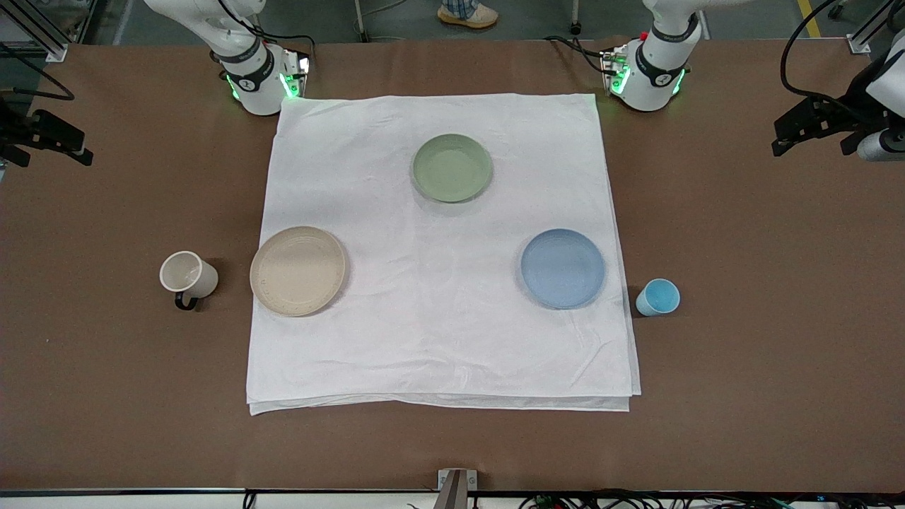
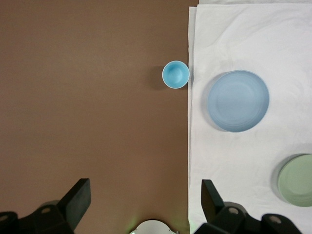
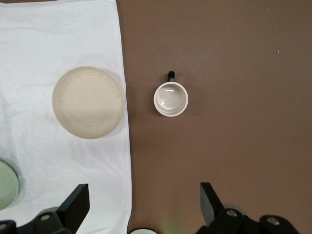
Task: Place blue cup in blue plate and white mug in gray plate
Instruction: 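Reach the right gripper to the white mug while the left gripper reaches the blue cup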
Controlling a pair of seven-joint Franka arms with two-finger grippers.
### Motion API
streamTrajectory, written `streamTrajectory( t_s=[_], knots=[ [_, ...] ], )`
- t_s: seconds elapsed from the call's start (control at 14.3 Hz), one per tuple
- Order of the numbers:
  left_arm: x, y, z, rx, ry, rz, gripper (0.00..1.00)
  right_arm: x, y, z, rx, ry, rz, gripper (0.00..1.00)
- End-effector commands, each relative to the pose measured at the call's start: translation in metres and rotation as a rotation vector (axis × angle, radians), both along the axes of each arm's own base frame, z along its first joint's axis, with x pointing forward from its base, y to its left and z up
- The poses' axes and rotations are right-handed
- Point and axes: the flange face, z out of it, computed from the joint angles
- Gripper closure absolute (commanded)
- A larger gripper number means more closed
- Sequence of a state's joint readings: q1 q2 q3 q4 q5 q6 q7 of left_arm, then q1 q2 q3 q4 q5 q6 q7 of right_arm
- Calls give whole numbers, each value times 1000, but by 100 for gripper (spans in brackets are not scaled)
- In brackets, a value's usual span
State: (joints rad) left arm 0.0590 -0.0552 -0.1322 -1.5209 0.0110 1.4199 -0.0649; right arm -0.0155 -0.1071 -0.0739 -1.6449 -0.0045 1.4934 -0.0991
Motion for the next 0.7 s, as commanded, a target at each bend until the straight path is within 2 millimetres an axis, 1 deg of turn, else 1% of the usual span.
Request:
streamTrajectory(
  t_s=[0.0, 0.14, 0.21, 0.28, 0.35, 0.42, 0.49, 0.56, 0.63],
  knots=[
    [-5, -2, 3, 0, -12, -16, 0, -9, 3, 1, 11, -22, 0, 0],
    [1, 2, 0, -1, -7, -13, 0, -8, 2, 0, 11, -19, -3, 0],
    [9, 4, -8, -4, 1, -10, 0, -8, 1, 0, 10, -10, -3, 0],
    [18, 5, -19, -6, 7, -9, 0, 0, 2, -6, -13, -8, 1, 0],
    [29, 9, -38, -6, 22, -2, 0, 19, -7, -26, -26, 16, -17, 0],
    [41, 12, -64, -9, 41, 3, 0, 46, -12, -50, -16, 3, -27, 0],
    [50, 10, -85, -10, 31, 18, 0, 73, -18, -80, -28, -7, -27, 0],
    [57, 9, -111, -12, 8, 25, 0, 95, -21, -103, -43, -18, -24, 0],
    [64, 10, -137, -14, -20, 30, 0, 109, -26, -123, -46, -21, -30, 0]
  ],
)
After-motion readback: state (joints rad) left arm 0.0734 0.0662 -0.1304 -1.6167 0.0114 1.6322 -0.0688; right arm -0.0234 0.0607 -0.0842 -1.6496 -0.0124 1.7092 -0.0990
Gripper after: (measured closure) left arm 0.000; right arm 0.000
